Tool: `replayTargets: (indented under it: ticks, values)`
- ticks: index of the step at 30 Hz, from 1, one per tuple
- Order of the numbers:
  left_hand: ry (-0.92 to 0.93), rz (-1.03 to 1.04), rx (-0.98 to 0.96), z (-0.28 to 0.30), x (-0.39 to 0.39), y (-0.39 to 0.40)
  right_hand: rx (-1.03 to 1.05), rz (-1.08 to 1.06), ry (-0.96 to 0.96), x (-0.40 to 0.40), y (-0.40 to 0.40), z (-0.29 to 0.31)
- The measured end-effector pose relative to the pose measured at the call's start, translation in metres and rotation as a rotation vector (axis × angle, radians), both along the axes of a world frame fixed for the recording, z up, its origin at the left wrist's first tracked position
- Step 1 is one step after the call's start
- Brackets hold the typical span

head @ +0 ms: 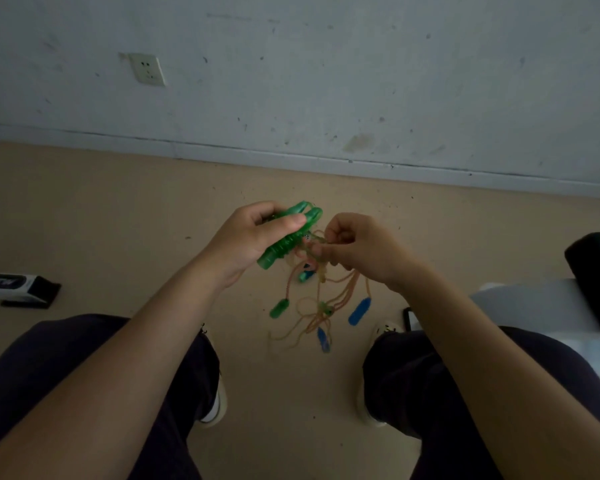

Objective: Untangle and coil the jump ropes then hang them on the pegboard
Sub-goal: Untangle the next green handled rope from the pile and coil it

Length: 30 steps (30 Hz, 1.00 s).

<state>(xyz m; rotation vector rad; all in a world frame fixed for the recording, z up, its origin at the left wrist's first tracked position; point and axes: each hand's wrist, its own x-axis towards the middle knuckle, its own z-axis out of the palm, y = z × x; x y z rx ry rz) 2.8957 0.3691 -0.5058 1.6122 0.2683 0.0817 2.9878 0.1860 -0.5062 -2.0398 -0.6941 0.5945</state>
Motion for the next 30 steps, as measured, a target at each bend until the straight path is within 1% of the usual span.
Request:
replayTargets:
  ticks: [3,7,10,13,16,19,24,27,30]
  values:
    - [0.007,-0.011,-0.029,-0.002,0.001,-0.001,0.068,0.071,0.016,-0.002,-0.001,0.003]
    - [0.001,-0.033,-0.062,-0.001,0.002,0.003,0.142,0.107,0.033,0.000,-0.003,0.008]
    - [-0.030,-0.048,-0.077,-0.001,0.000,0.004,0.119,0.104,0.013,0.001,-0.004,0.007]
    - [-0.044,-0.079,-0.058,-0.001,-0.002,0.003,0.046,0.120,-0.002,0.002,-0.004,0.006]
    - [-0.019,-0.105,-0.013,-0.002,-0.002,0.000,-0.085,0.135,0.011,0.003,-0.004,0.005]
    - [-0.012,-0.085,0.027,-0.006,-0.001,-0.003,-0.239,0.102,0.009,0.000,0.000,0.001]
    - [-0.037,-0.039,0.148,-0.011,-0.001,-0.006,-0.379,0.108,-0.003,0.002,0.002,0.002]
    - [-0.063,-0.042,0.249,-0.012,-0.002,-0.006,-0.389,0.125,0.014,0.003,0.000,0.003]
    - [-0.058,-0.001,0.311,-0.013,0.000,-0.002,-0.237,0.075,0.055,0.001,-0.002,0.003]
